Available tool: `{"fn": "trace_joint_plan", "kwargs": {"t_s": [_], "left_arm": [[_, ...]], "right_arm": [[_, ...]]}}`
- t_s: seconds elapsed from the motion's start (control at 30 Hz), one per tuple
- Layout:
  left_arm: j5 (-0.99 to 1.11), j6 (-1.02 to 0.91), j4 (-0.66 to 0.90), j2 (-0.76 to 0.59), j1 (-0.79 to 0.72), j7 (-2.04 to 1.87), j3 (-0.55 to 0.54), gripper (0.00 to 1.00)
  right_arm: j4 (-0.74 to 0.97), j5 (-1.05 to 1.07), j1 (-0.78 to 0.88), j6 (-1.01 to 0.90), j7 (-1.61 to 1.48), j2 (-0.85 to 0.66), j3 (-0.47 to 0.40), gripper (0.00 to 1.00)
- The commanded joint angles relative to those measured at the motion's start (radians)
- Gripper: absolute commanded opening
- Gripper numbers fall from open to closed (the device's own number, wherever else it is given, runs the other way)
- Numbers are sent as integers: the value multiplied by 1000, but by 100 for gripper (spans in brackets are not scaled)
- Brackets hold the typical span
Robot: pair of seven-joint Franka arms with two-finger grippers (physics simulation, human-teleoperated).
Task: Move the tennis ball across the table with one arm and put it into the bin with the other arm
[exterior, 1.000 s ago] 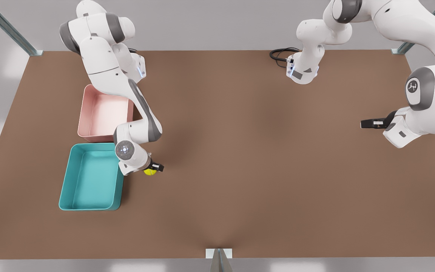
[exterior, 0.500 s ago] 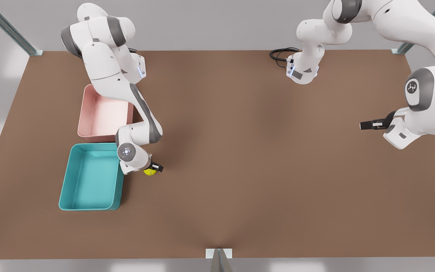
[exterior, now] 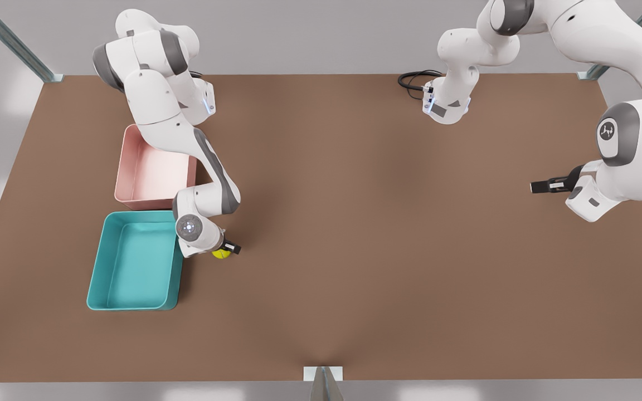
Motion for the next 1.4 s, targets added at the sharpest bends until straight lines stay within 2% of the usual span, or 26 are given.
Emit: {"fn": "trace_joint_plan", "kwargs": {"t_s": [0.0,0.03,0.07,0.1,0.3,0.5,0.63,0.73,0.8,0.83,1.0,1.03,1.07,1.13,1.23,1.27,1.33,1.37], "left_arm": [[0,0,1,-3,-1,-24,0,100],[0,0,1,-1,-1,-24,0,100],[0,0,1,-1,-1,-24,0,100],[0,0,1,0,-1,-24,0,100],[0,0,1,8,-1,-24,0,100],[0,0,1,10,1,-24,0,100],[0,0,1,11,-1,-24,0,100],[0,1,1,11,-1,-24,0,100],[1,0,1,11,-3,-24,0,100],[3,0,1,11,-3,-24,0,100],[1,0,1,11,-3,-24,0,100],[0,0,1,13,-3,-24,0,100],[0,1,1,13,-3,-24,0,100],[0,1,1,13,-3,-24,0,100],[0,1,1,13,-3,-24,0,100],[0,1,1,13,-3,-24,0,100],[0,1,1,17,-3,-24,0,100],[0,1,1,19,-3,-24,0,100]], "right_arm": [[0,1,0,8,5,0,0,93],[2,1,0,8,3,0,0,76],[4,1,0,8,3,-2,0,69],[4,1,0,6,2,-3,0,68],[25,1,-6,1,-41,-26,0,67],[48,-86,-8,-51,-176,-197,-6,67],[39,-172,-142,-244,-360,-286,-28,67],[34,-171,-265,-270,-498,-272,-28,67],[8,-171,-287,-273,-501,-266,-26,67],[7,-163,-301,-273,-518,-253,-26,100],[19,-149,-299,-276,-515,-232,-25,100],[62,-139,-295,-337,-504,-230,-18,100],[195,-57,-265,-515,-491,-195,-17,100],[424,-69,-233,-862,-448,-171,-17,100],[718,-120,-183,-1172,-455,-213,-17,100],[708,-129,-187,-1177,-509,-293,-5,100],[435,-120,-236,-1062,-515,-517,15,100],[410,-119,-236,-1034,-512,-533,15,100]]}}
